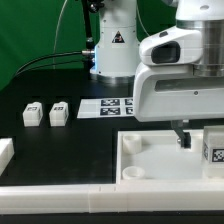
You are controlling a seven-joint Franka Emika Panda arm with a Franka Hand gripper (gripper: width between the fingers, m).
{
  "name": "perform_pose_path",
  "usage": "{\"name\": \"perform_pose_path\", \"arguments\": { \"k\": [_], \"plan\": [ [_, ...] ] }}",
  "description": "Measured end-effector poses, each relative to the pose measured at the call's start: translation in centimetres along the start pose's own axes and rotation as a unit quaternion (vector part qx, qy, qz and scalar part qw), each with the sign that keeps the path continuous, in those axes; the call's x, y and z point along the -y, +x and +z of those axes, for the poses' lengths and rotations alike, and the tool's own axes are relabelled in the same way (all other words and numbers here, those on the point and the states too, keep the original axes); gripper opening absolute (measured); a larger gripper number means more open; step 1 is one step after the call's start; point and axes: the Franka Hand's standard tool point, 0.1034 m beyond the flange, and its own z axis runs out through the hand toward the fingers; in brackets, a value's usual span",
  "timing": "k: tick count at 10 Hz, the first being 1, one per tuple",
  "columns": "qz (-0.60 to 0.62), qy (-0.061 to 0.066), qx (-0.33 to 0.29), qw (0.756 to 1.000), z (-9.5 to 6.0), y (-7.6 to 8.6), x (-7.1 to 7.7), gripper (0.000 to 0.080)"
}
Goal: Assemble one leg
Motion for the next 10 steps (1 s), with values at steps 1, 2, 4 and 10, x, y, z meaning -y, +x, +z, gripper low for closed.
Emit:
{"name": "perform_pose_path", "arguments": {
  "k": [1,2,4,10],
  "plan": [
    [0.0,0.0,0.0,1.0,0.0,0.0,0.01,0.0388],
    [0.0,0.0,0.0,1.0,0.01,-0.01,0.01,0.0293],
    [0.005,0.0,0.0,1.0,0.03,-0.02,0.01,0.0294],
    [0.178,0.005,0.002,0.984,0.09,-0.11,0.27,0.0294]
  ]
}}
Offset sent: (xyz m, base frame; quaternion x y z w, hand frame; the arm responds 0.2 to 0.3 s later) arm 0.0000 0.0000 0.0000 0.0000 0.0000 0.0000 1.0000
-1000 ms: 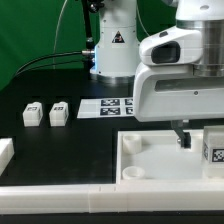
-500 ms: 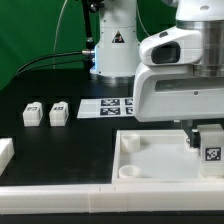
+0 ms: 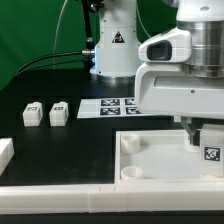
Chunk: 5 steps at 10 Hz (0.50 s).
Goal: Assemble one leg
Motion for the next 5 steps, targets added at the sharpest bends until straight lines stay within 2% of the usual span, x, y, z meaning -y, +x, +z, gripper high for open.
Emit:
{"name": "perform_pose_path", "arguments": {
  "k": [3,5],
  "plan": [
    [0.186,0.003,0.002,0.983,0.1,-0.31,0.33,0.0294],
    [0.323,0.009,0.009,0.946,0.14,-0.42,0.45,0.0294]
  ]
}}
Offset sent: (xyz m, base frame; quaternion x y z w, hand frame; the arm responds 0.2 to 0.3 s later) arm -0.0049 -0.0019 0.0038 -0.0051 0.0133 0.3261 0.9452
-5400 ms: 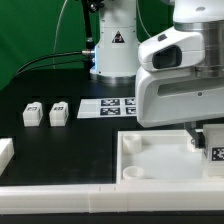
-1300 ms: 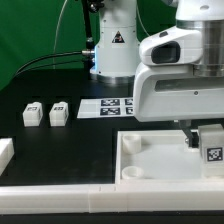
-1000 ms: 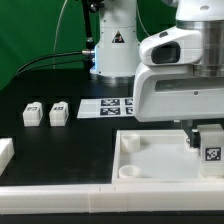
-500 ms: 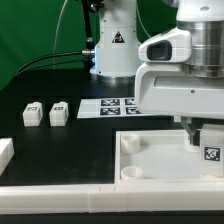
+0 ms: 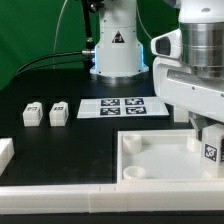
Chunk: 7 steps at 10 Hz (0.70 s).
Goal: Assemble one leg
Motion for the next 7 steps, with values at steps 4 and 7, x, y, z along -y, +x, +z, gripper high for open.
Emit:
{"name": "perform_pose_path", "arguments": {
  "k": [4,7],
  "plan": [
    [0.222,0.004,0.002,0.975,-0.03,-0.13,0.15,0.0294],
    [0.307,0.006,0.005,0.952,-0.06,-0.01,0.19,0.0294]
  ]
}}
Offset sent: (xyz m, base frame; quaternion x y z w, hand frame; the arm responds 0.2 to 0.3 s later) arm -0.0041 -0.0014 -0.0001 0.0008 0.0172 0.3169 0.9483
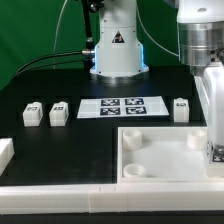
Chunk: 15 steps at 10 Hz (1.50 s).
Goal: Assemble one leg
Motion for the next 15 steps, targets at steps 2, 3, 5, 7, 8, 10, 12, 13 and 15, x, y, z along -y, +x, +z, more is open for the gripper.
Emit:
{"name": "perform_pose_path", "arguments": {
  "k": [2,3,5,7,8,10,12,13,15],
  "plan": [
    [-0.008,0.0,0.0,1.0,0.01,0.01,0.0,0.0294],
    [-0.016,0.0,0.0,1.0,0.02,-0.02,-0.01,0.0377],
    [-0.043,0.0,0.0,0.999,0.02,-0.06,-0.03,0.0514],
    [-0.141,0.0,-0.001,0.99,0.02,0.0,-0.01,0.0641],
    [-0.182,0.0,-0.001,0.983,0.03,0.02,-0.01,0.0641],
    [-0.296,-0.001,-0.002,0.955,0.05,0.16,0.05,0.0648],
    [-0.395,-0.001,-0.003,0.919,-0.01,-0.02,0.1,0.0649],
    [-0.444,-0.002,-0.006,0.896,0.0,-0.04,0.07,0.0649],
    [-0.529,-0.005,-0.012,0.849,0.02,-0.19,0.02,0.0649]
  ]
}}
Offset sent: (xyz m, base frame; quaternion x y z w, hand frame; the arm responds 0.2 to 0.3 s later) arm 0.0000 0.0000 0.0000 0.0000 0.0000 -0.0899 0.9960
